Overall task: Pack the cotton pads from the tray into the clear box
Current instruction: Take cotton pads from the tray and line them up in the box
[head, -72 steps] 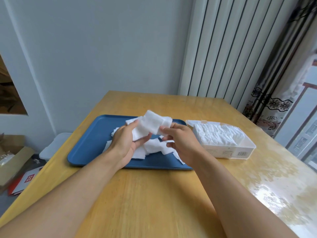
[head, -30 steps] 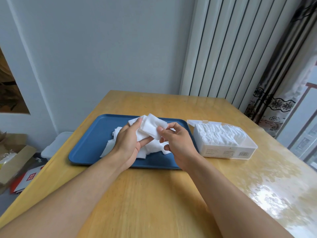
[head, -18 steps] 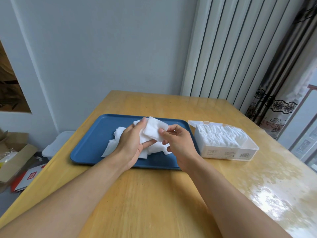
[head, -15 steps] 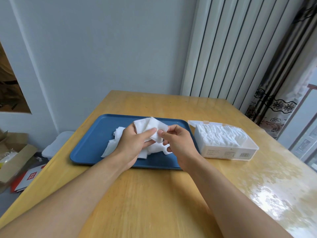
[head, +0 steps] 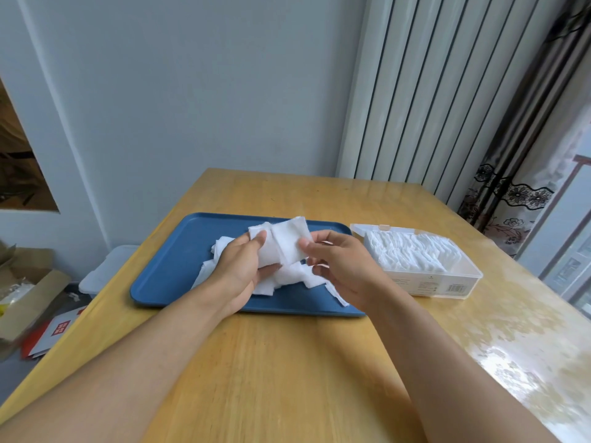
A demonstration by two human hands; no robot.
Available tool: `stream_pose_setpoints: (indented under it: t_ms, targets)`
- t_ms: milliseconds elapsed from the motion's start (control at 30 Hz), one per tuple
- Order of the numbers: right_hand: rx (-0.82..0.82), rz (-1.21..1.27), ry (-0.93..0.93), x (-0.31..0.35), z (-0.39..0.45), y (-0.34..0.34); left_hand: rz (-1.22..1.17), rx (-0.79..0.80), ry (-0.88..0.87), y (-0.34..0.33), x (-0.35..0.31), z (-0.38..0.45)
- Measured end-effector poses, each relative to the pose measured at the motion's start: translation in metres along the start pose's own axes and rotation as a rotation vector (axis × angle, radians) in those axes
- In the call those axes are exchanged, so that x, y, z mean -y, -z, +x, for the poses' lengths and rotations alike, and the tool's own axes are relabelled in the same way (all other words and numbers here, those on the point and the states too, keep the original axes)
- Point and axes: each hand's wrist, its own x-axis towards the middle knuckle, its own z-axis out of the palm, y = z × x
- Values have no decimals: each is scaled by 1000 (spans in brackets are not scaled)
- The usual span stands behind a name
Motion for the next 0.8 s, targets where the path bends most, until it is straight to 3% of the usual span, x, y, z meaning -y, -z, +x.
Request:
stream_pose_setpoints:
  t_ms: [100, 333, 500, 633, 700, 800]
  targets:
    - [78, 149, -102, -4, -3, -14, 49, 115, -15, -3, 0, -6]
    - [-46, 72, -135, -8, -4, -20, -132, 238, 16, -10, -2, -14]
    - [-68, 23, -148, -8, -4, -18, 81, 265, -83, -8, 4, -13]
    - [-193, -280, 47, -3, -3, -9, 272, 241, -130, -2, 6, -10]
    - [-137, -450, 159, 2, -3, -4, 377, 273, -136, -2, 4, -13]
    - [-1, -686, 179, 6, -4, 1, 403, 333, -124, -5, 1, -18]
